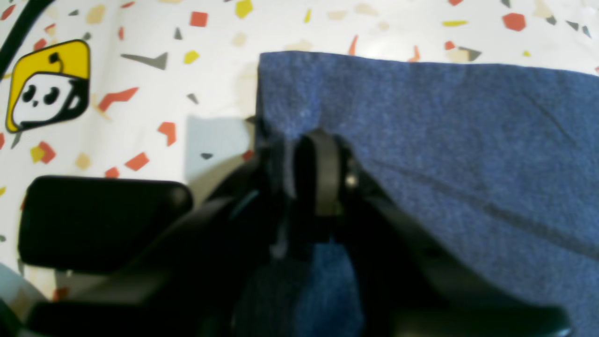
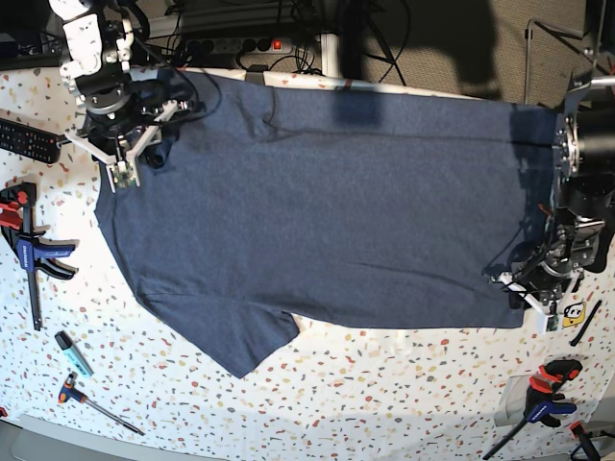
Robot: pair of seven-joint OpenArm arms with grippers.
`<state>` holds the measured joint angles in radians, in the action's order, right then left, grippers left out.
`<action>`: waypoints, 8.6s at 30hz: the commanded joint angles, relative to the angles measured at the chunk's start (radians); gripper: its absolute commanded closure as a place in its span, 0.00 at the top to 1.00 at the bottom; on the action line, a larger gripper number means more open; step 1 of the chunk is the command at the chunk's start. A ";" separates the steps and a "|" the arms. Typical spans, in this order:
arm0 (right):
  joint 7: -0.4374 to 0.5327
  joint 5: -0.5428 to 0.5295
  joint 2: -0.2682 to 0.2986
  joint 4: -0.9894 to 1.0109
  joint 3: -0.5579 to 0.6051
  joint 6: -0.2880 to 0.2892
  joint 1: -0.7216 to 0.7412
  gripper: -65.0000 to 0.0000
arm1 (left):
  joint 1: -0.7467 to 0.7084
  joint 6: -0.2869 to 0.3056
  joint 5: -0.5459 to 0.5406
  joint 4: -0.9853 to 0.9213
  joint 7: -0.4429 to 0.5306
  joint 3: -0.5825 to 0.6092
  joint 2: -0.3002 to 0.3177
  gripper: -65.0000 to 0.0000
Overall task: Fold the T-shirt properly
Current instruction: 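Release and move the left gripper to the opposite hem corner, grasp, then move the right gripper to the opposite sleeve corner and grasp it, then lift both held corners and fold them over onto the shirt's other edge, then release and grasp the folded strip's collar end with the right gripper, then fold the held end with the right gripper toward the strip's middle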
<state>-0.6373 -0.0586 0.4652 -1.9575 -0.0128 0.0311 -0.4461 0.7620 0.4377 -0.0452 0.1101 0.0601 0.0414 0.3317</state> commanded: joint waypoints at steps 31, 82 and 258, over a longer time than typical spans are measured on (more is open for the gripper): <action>-0.007 -0.176 0.008 0.483 -0.006 0.237 0.649 0.49 | 0.000 0.008 0.002 0.008 -0.053 0.001 -0.002 0.00; 0.279 0.112 -0.103 1.617 -0.006 0.433 1.266 0.00 | 0.000 0.008 -0.009 0.008 -0.056 0.001 -0.002 0.00; -0.110 -0.266 -0.174 0.042 -0.010 0.663 0.260 0.00 | -0.909 0.071 -0.610 1.345 -0.560 -0.276 0.192 0.55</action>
<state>-0.7692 -0.3164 0.2825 -1.8942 -0.0185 0.6815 -0.1978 -0.1581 0.5049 -0.6430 1.4364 -0.5240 -0.2237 0.5037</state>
